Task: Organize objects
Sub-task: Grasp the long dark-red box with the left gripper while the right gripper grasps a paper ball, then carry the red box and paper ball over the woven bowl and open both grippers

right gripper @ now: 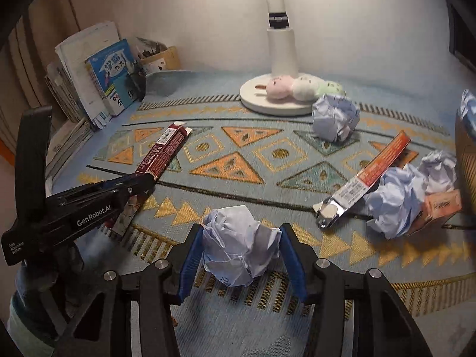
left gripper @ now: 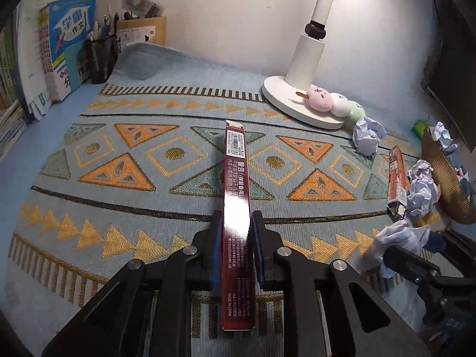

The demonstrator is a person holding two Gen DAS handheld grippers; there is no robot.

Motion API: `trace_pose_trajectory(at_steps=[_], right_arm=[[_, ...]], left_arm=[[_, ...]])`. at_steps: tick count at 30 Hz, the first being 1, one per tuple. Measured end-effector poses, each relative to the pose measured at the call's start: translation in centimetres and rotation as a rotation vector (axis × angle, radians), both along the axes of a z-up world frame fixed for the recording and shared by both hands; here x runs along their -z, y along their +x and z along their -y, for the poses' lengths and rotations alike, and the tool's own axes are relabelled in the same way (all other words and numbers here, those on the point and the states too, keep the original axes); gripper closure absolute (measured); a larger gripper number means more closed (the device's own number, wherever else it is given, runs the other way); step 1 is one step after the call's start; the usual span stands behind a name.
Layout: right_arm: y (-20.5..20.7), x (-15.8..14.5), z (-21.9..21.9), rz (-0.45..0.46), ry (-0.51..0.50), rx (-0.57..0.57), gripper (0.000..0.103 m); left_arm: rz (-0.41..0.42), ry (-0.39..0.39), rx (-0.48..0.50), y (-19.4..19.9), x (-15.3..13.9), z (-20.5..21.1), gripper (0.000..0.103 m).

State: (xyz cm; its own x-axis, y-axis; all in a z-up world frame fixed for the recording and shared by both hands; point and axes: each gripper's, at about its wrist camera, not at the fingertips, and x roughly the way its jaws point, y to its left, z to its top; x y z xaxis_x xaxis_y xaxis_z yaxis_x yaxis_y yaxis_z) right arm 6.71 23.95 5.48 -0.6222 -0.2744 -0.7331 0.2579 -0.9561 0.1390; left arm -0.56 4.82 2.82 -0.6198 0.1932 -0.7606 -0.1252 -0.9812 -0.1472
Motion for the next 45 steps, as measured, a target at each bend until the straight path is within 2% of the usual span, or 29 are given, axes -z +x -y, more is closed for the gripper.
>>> trace_pose_trajectory(at_steps=[1, 2, 15, 21, 25, 27, 28, 29, 30, 31, 34, 36, 39, 42, 45], right_arm=[[-0.1, 0.2, 0.0, 0.006, 0.015, 0.014, 0.026], [-0.4, 0.4, 0.0, 0.016, 0.03, 0.021, 0.021], [-0.4, 0.6, 0.2, 0.022, 0.048, 0.035, 0.021], [-0.6, 0.8, 0.2, 0.034, 0.049, 0.04, 0.021], [-0.8, 0.6, 0.6, 0.011, 0.063, 0.039, 0.021], [-1.3, 1.2, 1.1, 0.047, 0.09, 0.026, 0.021], [-1.6, 1.6, 1.3, 0.067, 0.099, 0.019, 0.031], [-1.6, 1.7, 1.5, 0.069, 0.11, 0.018, 0.047], [-1.3, 1.5, 1.5, 0.053, 0.103, 0.012, 0.048], [-0.9, 1.2, 1.5, 0.03, 0.093, -0.001, 0.05], [0.4, 0.2, 1.2, -0.031, 0.072, -0.01, 0.05], [0.7, -0.2, 0.6, -0.03, 0.053, 0.005, 0.05], [1.7, -1.3, -1.4, -0.026, -0.008, 0.019, 0.05], [3.5, -4.9, -5.1, -0.101, -0.016, 0.068, 0.05], [5.5, -10.1, -11.2, -0.205, -0.022, 0.183, 0.05]], left_arm=[[-0.008, 0.001, 0.001, 0.0, 0.1, 0.1, 0.08], [-0.007, 0.011, 0.011, 0.1, 0.2, 0.2, 0.076], [-0.008, 0.035, 0.012, 0.1, 0.2, 0.3, 0.073], [-0.007, 0.098, -0.005, 0.1, 0.3, 1.2, 0.072], [-0.008, 0.09, -0.004, 0.0, 0.3, 1.0, 0.072], [-0.008, 0.083, -0.004, 0.0, 0.3, 0.9, 0.072], [-0.008, 0.077, -0.004, 0.0, 0.3, 0.8, 0.072], [-0.009, 0.067, -0.004, 0.0, 0.3, 0.7, 0.072], [-0.01, 0.05, -0.004, 0.0, 0.3, 0.5, 0.072], [-0.011, 0.029, -0.004, 0.0, 0.3, 0.3, 0.074], [-0.012, -0.014, -0.001, 0.1, 0.3, -0.3, 0.088], [-0.016, -0.034, 0.002, 0.3, 0.0, -0.6, 0.088], [-0.041, -0.015, 0.027, 1.0, -1.9, -1.8, 0.088], [-0.105, 0.006, 0.101, 1.4, -5.4, -5.4, 0.088], [-0.153, 0.069, 0.214, 1.2, -9.2, -11.3, 0.088]])
